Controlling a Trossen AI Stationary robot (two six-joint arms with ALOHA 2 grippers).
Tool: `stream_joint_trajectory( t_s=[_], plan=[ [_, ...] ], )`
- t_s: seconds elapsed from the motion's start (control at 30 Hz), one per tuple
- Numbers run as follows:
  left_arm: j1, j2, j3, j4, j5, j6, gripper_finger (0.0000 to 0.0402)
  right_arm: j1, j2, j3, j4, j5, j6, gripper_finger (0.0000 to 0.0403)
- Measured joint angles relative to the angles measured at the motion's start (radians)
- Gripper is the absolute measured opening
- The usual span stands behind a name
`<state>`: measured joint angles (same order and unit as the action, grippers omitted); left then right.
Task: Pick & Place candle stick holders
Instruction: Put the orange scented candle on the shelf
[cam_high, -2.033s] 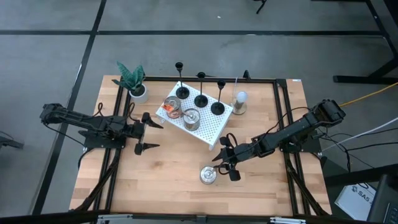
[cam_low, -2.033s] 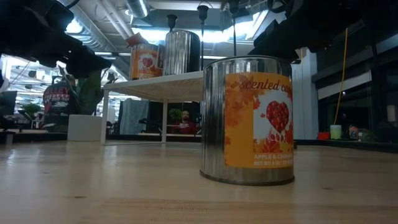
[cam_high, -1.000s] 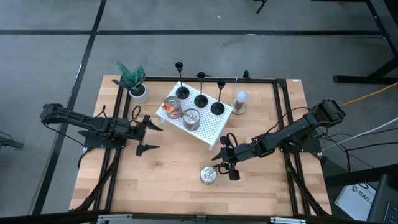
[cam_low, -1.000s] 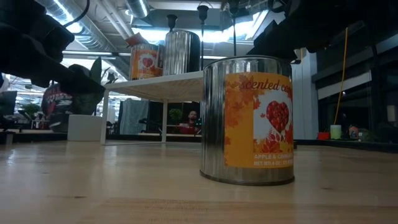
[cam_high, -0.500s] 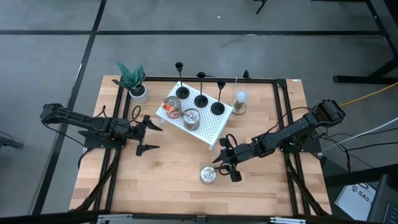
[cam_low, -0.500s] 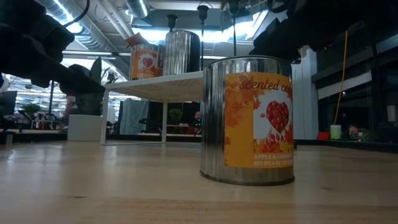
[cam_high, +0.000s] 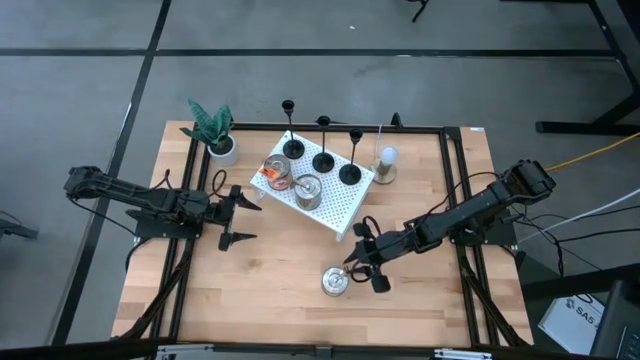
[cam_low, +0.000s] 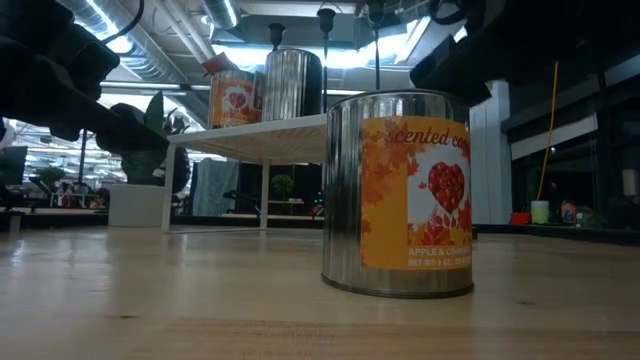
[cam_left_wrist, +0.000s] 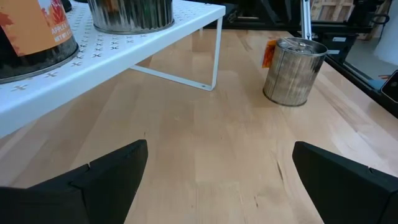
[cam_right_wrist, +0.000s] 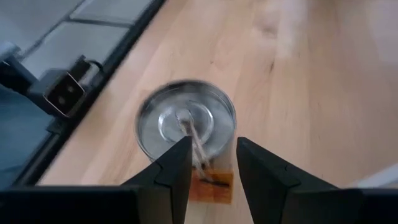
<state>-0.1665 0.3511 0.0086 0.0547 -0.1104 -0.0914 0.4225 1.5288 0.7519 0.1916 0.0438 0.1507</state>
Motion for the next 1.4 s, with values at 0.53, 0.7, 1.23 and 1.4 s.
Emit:
stream_joint_trajectory(
  t_s=[0.53, 0.7, 1.23, 1.4],
  plan=[
    [0.0, 0.0, 0.0, 0.0, 0.0, 0.0, 0.04, -0.001, 0.0, -0.001, -0.064, 0.009, 0.016, 0.015],
    [0.0, 0.0, 0.0, 0.0, 0.0, 0.0, 0.04, -0.003, 0.0, -0.001, -0.064, 0.016, -0.005, 0.0217],
    [0.0, 0.0, 0.0, 0.0, 0.0, 0.0, 0.04, -0.014, 0.0, -0.001, -0.054, -0.022, -0.17, 0.0392],
    [0.0, 0.0, 0.0, 0.0, 0.0, 0.0, 0.04, -0.014, 0.0, 0.0, -0.035, -0.045, -0.207, 0.0398]
  ],
)
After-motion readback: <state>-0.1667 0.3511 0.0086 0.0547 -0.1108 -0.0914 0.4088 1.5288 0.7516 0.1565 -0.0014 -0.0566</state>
